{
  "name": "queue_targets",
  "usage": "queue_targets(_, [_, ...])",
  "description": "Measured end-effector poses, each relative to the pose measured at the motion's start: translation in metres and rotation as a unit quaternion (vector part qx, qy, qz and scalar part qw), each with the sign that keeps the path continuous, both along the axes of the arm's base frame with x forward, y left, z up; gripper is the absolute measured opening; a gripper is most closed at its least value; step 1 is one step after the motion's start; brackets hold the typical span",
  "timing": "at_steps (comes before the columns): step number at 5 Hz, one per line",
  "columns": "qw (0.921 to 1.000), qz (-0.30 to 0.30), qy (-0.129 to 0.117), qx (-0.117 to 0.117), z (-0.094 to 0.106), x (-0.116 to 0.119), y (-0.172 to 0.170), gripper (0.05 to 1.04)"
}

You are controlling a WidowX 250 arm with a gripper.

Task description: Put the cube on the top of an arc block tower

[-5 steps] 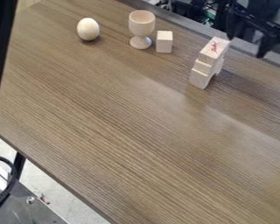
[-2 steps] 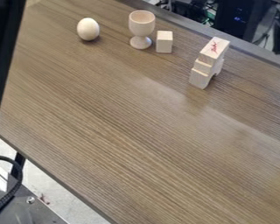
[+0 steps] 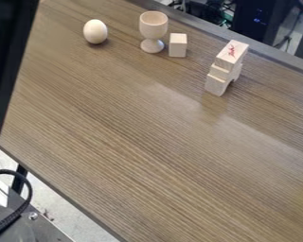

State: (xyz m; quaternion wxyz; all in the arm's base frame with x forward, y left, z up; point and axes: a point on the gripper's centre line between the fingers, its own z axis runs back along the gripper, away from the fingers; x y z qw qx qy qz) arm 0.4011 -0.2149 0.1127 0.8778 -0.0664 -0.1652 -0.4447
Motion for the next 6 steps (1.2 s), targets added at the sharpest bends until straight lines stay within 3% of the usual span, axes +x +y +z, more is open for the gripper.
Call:
queue_targets(2, [0.9992, 0.017, 0.037, 0.003, -0.028, -0.002, -0.017, 1.001])
queue_targets(3, [0.9955, 0.038, 0.087, 0.006, -0.058, -0.006, -0.023, 1.001])
queue_targets(4, [0.9918, 0.061, 0.113, -0.006, -0.063, -0.009, -0.024, 1.001])
queue_targets(5, [0.9903, 0.068, 0.121, -0.006, -0.069, -0.011, -0.019, 0.95])
queue_targets(6, [0.9898, 0.072, 0.123, -0.002, -0.082, -0.016, -0.015, 0.674])
